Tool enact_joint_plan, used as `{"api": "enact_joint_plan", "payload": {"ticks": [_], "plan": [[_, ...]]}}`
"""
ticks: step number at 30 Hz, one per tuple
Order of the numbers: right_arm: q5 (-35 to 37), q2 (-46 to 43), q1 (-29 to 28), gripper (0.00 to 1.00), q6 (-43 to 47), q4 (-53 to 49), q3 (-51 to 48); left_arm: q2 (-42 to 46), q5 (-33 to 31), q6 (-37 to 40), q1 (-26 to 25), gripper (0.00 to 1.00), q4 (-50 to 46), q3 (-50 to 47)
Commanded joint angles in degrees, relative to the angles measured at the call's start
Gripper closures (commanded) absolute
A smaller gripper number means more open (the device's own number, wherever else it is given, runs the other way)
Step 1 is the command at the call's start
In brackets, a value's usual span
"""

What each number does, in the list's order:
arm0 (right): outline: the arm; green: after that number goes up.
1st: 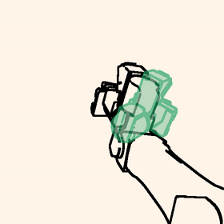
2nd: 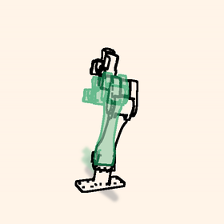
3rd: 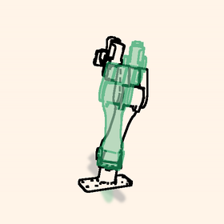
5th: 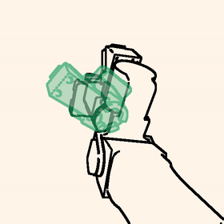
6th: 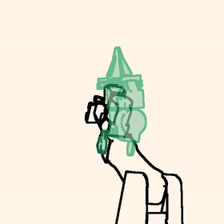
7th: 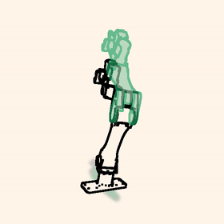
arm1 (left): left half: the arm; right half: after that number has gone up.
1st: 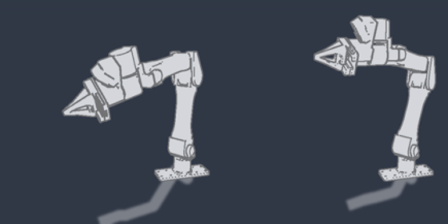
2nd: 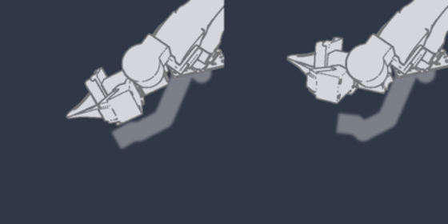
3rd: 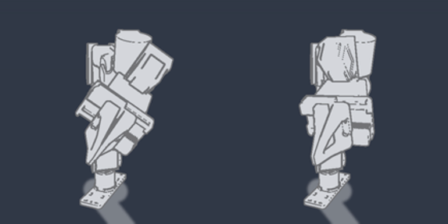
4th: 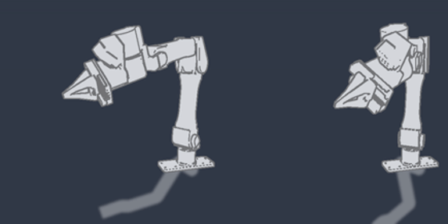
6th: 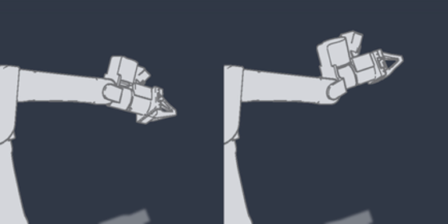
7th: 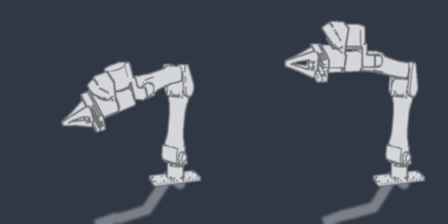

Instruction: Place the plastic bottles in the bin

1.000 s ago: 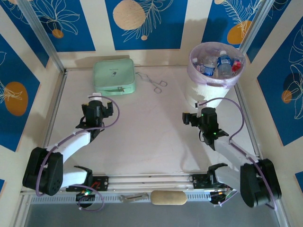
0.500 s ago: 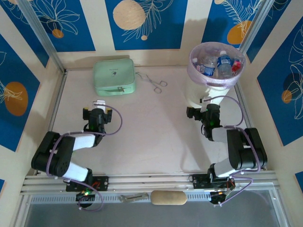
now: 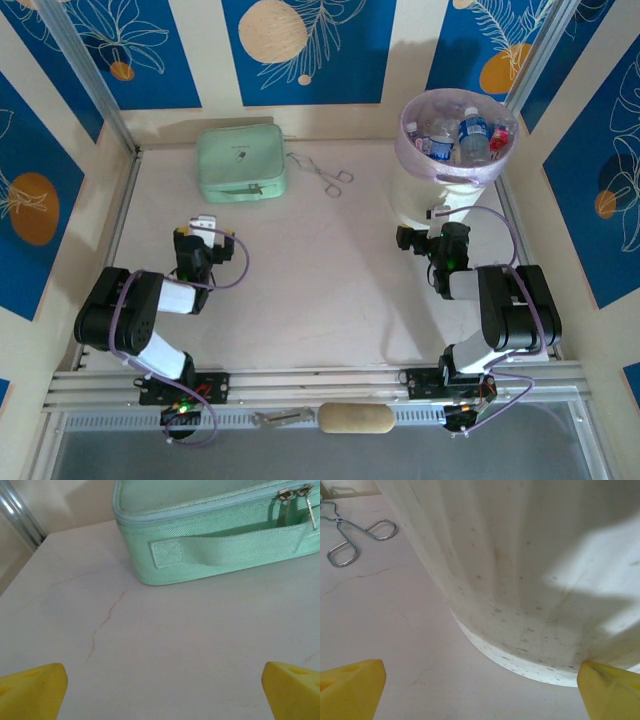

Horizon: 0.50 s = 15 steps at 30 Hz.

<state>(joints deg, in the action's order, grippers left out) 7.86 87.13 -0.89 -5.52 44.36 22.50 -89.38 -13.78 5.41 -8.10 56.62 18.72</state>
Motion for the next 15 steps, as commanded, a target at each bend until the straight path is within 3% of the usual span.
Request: {"api": "enact_joint_plan", "payload": {"ticks": [1,15], "plan": [[-1.45,0.13,0.34,0.01,-0.28,2.12,1.21,-0.17,3.19,-0.73,0.54,0.01,2.47,0.06],[-2.06,0.14,0.64,0.01,-0.37,1.70,1.43,-0.53,3.23,-0.58,0.58,0.01,2.42,0.44]]}}
